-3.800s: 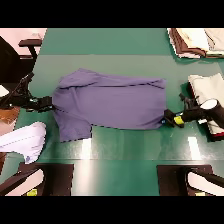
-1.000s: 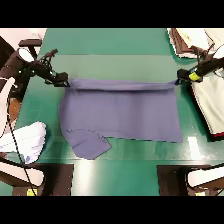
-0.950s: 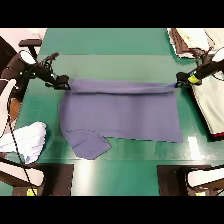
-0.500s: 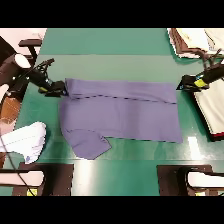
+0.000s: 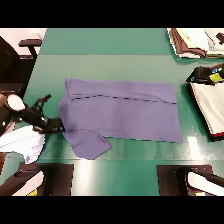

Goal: Fold the shirts.

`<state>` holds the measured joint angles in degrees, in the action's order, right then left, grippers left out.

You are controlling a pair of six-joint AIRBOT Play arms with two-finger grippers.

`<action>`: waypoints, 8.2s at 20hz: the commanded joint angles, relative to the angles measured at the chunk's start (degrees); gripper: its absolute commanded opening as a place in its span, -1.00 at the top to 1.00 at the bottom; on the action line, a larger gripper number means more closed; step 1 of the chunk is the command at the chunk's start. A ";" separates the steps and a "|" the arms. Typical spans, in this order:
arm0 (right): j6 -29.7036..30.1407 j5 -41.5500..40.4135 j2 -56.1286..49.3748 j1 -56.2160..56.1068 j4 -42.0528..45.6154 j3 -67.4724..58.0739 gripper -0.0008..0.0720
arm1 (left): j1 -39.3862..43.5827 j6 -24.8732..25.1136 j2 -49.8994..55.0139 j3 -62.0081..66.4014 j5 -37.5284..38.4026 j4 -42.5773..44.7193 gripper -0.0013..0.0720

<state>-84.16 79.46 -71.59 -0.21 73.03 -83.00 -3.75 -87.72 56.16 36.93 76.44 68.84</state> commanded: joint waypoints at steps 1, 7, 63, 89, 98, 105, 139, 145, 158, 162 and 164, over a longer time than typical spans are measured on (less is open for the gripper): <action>0.00 -0.20 0.83 -0.07 -0.07 0.02 -0.21 | 0.35 -0.20 -3.02 -9.49 -3.04 -4.96 -0.40; 0.00 0.59 0.83 -0.07 -0.02 0.02 -0.21 | 9.90 -0.74 -3.02 -12.35 -16.33 -10.32 -0.40; -0.33 -2.40 -20.28 1.05 -4.66 -0.28 0.93 | 10.36 2.67 25.77 33.83 -20.33 3.89 0.90; 18.71 -6.84 -28.72 9.73 -30.01 11.74 0.93 | 20.74 2.62 33.64 40.24 -25.90 -15.74 0.90; 12.50 1.05 -13.16 2.71 -30.05 -5.99 0.93 | 30.16 2.23 46.56 51.25 -25.81 -15.69 0.91; 8.24 1.70 -11.17 -10.62 -30.08 -17.92 0.93 | 34.58 1.38 53.66 57.11 -24.87 -15.65 0.91; 9.38 -9.18 -24.22 -24.50 -20.96 -3.04 -0.41 | -1.27 2.51 21.53 67.21 -2.91 2.03 0.90; 9.20 -12.39 -28.00 -18.71 -30.53 5.35 -0.75 | 2.75 3.91 21.53 67.10 -4.35 1.90 0.90; 10.60 -12.50 -46.49 -32.33 -42.91 -15.89 0.93 | 8.00 4.20 21.57 67.10 -4.79 -0.66 0.90; 10.64 -11.45 -44.22 -28.72 -39.78 -21.22 0.93 | 12.55 4.22 21.57 67.10 -4.87 -0.46 0.90; 10.38 -11.32 -40.33 -24.22 -36.83 -21.24 0.93 | 14.60 4.31 21.57 67.10 -4.87 -0.42 0.90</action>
<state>-73.76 67.75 -114.93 -28.16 33.19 -102.32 8.25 -83.50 77.73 104.05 71.61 68.49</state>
